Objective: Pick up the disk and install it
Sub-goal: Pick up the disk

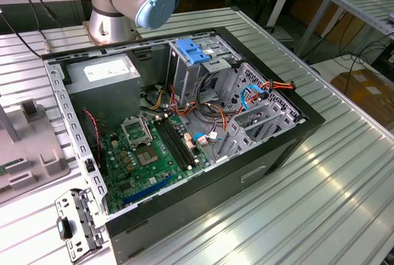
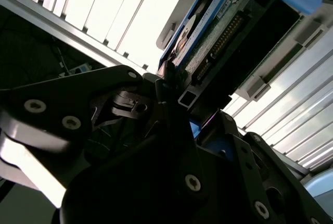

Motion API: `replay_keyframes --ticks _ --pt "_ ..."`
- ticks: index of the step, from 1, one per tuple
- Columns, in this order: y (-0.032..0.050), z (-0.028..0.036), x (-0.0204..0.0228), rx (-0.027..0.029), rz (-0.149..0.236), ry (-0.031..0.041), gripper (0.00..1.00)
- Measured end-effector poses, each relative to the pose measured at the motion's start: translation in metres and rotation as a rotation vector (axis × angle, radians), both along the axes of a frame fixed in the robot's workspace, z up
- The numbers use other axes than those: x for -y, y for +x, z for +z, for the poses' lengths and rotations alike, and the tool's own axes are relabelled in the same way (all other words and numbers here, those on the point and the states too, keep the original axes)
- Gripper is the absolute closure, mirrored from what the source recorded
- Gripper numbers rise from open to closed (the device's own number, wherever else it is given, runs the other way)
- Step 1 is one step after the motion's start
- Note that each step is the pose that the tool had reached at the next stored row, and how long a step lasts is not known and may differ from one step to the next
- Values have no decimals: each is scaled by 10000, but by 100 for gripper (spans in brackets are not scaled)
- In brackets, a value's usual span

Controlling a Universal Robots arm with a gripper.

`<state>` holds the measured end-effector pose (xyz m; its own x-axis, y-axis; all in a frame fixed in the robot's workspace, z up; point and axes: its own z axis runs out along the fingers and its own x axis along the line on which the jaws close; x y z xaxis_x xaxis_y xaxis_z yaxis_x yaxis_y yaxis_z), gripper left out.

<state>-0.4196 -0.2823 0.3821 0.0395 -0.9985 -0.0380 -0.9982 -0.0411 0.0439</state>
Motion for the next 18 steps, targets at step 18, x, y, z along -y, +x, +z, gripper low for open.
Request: replay_keyframes --ticks 18 --pt "0 100 0 -1 0 0 63"
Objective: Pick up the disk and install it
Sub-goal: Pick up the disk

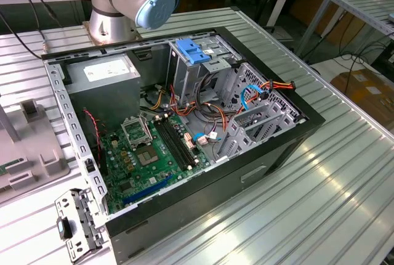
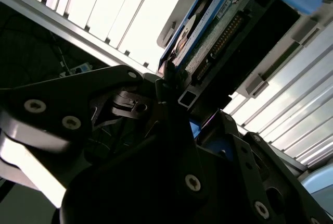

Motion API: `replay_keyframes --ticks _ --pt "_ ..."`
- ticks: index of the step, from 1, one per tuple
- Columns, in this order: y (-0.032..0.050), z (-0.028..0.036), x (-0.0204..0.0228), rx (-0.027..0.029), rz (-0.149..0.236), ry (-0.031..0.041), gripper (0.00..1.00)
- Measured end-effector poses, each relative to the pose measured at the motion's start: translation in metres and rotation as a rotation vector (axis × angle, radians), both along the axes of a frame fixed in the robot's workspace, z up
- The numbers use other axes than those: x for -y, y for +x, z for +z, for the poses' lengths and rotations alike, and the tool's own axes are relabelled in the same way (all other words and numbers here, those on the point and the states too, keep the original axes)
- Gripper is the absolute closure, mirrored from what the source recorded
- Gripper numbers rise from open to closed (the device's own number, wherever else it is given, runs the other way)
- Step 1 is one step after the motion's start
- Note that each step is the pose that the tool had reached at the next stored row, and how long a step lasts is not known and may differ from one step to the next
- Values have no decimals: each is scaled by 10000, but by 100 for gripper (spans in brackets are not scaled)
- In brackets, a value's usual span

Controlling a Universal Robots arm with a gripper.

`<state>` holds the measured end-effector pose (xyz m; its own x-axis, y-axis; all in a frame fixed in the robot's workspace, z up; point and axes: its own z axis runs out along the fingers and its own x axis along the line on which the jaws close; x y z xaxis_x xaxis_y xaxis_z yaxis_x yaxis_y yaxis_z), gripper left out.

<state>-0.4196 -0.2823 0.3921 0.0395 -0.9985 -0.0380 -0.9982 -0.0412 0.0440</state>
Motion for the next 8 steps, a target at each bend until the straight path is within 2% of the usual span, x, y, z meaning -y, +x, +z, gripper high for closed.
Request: replay_keyframes --ticks 8 --pt "0 63 0 1 0 1 63"
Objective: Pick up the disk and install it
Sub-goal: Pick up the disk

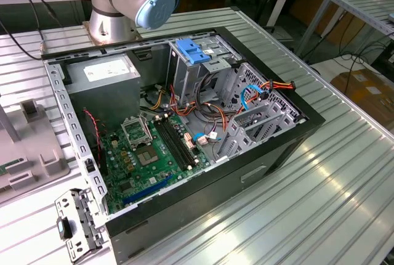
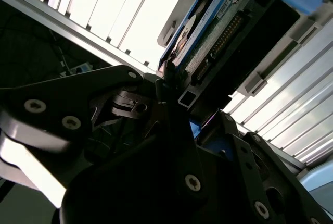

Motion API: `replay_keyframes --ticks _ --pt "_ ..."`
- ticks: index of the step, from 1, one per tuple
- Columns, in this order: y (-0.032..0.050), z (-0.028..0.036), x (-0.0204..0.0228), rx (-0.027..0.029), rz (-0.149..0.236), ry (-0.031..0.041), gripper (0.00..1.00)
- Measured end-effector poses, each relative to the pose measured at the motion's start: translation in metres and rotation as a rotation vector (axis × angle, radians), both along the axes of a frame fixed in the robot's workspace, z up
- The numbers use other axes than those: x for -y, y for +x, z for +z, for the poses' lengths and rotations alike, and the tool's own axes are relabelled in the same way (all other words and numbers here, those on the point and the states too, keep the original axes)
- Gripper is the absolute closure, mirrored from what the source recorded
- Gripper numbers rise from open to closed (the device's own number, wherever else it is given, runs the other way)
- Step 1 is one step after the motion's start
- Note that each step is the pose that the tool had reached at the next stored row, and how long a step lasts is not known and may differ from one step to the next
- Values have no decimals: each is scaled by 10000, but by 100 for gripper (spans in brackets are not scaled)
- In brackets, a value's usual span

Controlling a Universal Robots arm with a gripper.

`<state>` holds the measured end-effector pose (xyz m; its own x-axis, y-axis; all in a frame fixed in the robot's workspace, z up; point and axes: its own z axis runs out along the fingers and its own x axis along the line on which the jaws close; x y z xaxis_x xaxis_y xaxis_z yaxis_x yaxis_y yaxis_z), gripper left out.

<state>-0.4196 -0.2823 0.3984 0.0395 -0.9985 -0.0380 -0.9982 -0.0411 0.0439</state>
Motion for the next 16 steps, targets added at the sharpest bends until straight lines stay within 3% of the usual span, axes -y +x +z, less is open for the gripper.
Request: replay_keyframes --ticks 16 --pt "0 186 0 0 -1 0 63"
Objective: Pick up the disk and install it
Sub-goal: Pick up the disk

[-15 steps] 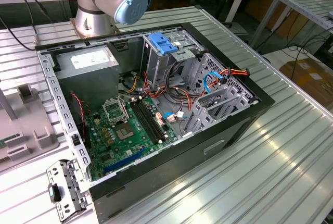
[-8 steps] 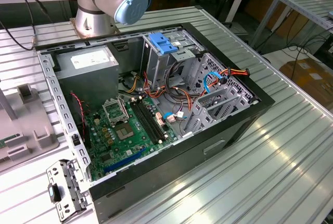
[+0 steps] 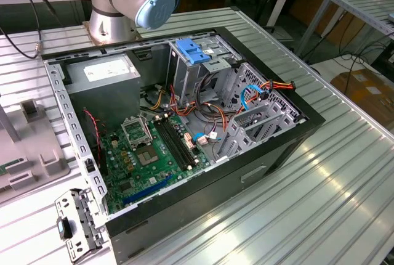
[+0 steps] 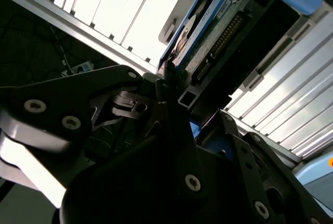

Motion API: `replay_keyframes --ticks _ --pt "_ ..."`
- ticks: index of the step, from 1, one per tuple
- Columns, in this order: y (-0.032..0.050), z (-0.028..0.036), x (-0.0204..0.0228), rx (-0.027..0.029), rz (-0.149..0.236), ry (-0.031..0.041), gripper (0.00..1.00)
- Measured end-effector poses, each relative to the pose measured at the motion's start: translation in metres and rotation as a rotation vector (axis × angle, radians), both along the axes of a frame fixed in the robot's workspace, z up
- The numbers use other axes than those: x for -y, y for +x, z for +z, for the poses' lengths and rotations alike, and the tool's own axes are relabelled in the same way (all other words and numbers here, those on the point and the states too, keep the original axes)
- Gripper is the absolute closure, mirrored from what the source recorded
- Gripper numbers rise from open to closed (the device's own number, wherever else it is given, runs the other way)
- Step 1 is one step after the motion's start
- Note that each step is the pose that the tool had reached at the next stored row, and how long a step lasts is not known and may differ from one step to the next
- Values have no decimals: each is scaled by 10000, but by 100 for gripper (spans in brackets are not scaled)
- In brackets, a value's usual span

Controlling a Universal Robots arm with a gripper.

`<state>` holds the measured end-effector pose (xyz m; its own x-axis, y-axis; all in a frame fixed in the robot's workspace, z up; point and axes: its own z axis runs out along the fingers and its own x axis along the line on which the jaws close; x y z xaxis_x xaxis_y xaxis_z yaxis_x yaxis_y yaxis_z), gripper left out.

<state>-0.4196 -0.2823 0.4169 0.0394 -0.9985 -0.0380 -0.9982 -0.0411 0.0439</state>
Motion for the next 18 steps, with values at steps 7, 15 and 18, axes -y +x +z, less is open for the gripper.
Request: replay_keyframes --ticks 7,15,18 --pt "0 89 0 0 1 0 63" --pt "0 166 0 0 1 0 63" --pt "0 202 0 0 1 0 63"
